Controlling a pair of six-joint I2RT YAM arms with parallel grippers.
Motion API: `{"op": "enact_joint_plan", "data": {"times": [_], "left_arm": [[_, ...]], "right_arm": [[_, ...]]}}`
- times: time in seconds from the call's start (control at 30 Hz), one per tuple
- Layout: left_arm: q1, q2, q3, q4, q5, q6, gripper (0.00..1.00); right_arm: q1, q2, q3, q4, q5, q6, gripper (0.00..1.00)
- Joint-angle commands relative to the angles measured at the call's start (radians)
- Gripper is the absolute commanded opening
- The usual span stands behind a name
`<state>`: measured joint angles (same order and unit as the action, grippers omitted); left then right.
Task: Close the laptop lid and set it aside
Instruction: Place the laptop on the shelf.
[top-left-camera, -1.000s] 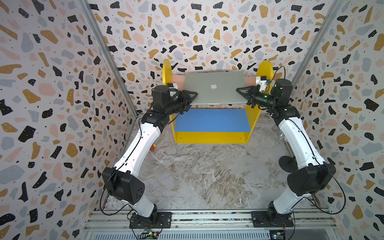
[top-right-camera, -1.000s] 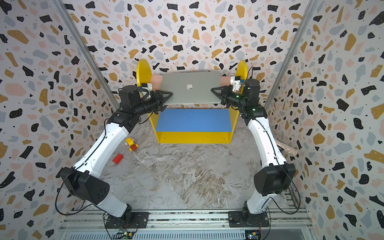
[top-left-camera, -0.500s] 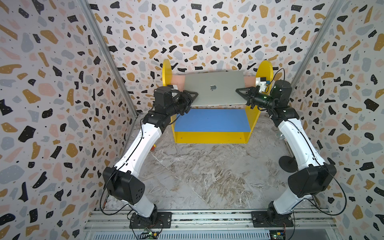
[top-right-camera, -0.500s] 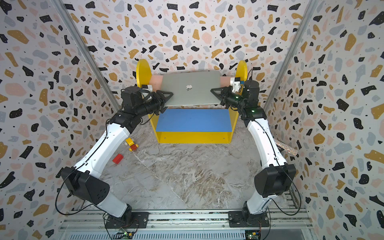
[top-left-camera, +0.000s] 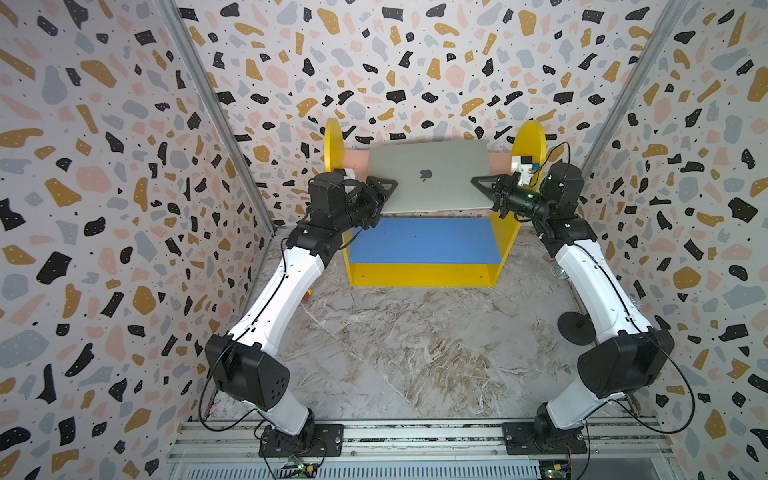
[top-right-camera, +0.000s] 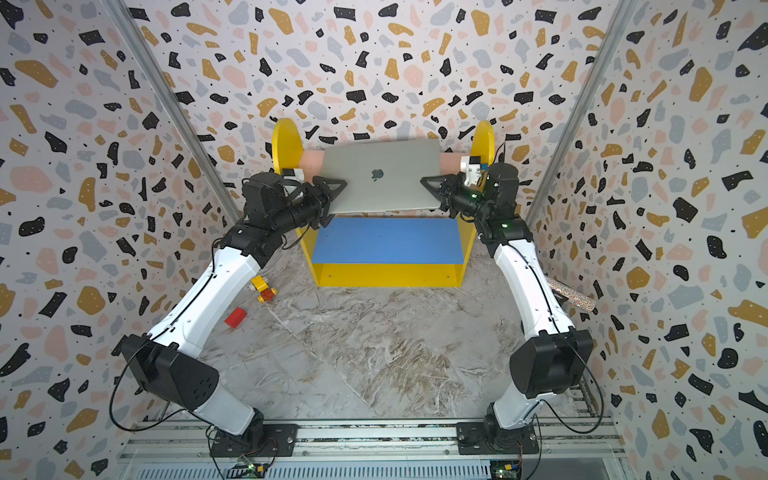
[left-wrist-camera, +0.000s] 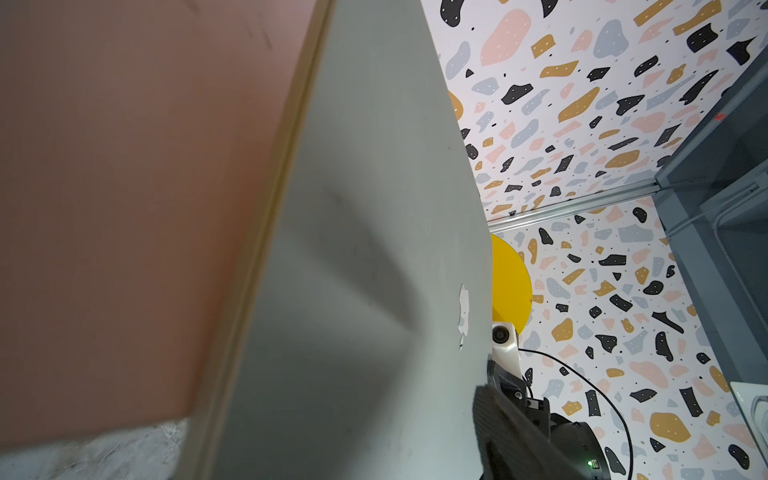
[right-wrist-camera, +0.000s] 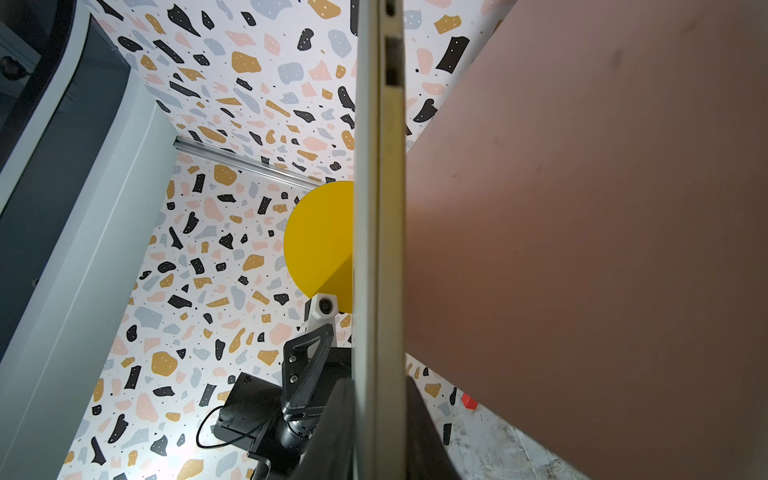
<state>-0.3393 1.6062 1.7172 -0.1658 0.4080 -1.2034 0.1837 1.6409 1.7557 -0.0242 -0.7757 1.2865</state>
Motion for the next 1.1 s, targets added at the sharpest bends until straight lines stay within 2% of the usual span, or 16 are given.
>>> {"op": "enact_joint_plan", "data": {"times": [0.0,0.17,0.53,0.77,1.0,1.07], "left_arm": [[-0.022,-0.041,-0.002,0.084,-0.015,-0.042,0.78],[-0.022,-0.053,-0.001,0.083,-0.02,-0.038,0.78],[-0.019,-0.092,-0.038,0.094,-0.033,-0.038,0.79],[-0.016,-0.101,-0.034,0.101,-0.034,-0.04,0.76],[-0.012,-0.089,-0.017,0.101,-0.03,-0.044,0.65],[-0.007,-0.085,-0.002,0.087,-0.032,-0.044,0.65]], "right_arm": [[0.021,0.026,-0.04,0.005,0.079,0.087,0.07],[0.017,0.026,-0.054,0.074,0.078,0.15,0.0],[0.004,-0.008,-0.16,0.339,0.149,0.338,0.0],[-0.007,-0.025,-0.164,0.332,0.184,0.335,0.0],[-0.021,-0.028,-0.144,0.311,0.189,0.332,0.0],[-0.024,-0.03,-0.128,0.281,0.192,0.317,0.0]]}}
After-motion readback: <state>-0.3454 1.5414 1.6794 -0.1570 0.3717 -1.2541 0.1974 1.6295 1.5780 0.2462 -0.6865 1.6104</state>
